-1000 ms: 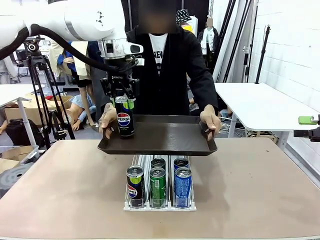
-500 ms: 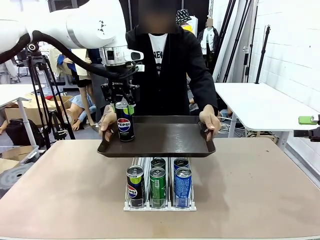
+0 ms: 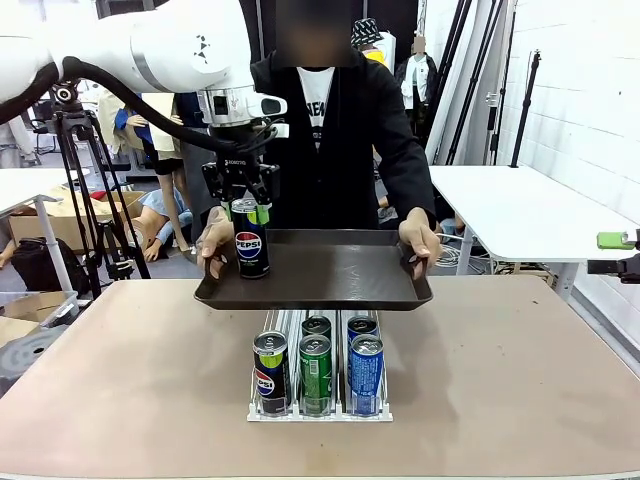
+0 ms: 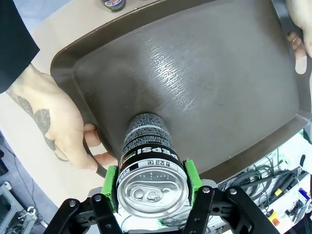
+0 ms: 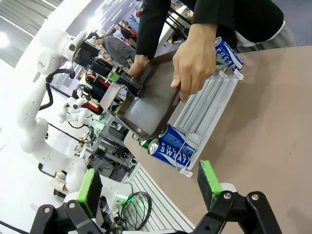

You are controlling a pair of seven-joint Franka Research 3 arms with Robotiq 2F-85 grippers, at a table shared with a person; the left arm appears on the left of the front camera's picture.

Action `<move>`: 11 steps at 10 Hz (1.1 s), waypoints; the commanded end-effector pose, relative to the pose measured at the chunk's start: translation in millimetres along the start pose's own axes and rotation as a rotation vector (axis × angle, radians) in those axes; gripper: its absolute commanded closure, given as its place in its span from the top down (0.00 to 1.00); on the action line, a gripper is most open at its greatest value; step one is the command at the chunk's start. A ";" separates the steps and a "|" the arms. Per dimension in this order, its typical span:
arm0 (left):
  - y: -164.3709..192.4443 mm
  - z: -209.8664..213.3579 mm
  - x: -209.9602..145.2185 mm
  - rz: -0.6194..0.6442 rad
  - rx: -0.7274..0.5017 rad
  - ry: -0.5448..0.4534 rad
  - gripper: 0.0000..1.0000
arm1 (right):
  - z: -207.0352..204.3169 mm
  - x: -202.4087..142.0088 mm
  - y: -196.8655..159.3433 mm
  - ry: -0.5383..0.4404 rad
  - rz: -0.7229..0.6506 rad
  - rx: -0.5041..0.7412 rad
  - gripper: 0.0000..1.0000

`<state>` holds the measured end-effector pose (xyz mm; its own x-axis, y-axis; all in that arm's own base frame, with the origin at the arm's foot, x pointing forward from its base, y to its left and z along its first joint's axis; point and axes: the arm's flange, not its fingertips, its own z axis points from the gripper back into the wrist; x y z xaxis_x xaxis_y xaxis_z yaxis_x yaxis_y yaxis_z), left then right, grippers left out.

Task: Retrieve and hand over the desired beverage to the person.
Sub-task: Place the picked can on the Handle tray extended by the person.

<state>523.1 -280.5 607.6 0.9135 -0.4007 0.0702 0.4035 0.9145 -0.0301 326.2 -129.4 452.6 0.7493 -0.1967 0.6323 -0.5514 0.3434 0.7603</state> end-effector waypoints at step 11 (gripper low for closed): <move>-48.5 56.6 -2.4 -0.087 0.081 -0.023 1.00 | -2.6 2.2 -1.0 -0.026 0.019 0.020 1.00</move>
<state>501.7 -315.3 668.2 0.8785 -0.4683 0.0942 0.4633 0.8834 0.0707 326.2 -129.3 452.6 0.7494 -0.1963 0.6324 -0.5516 0.3433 0.7602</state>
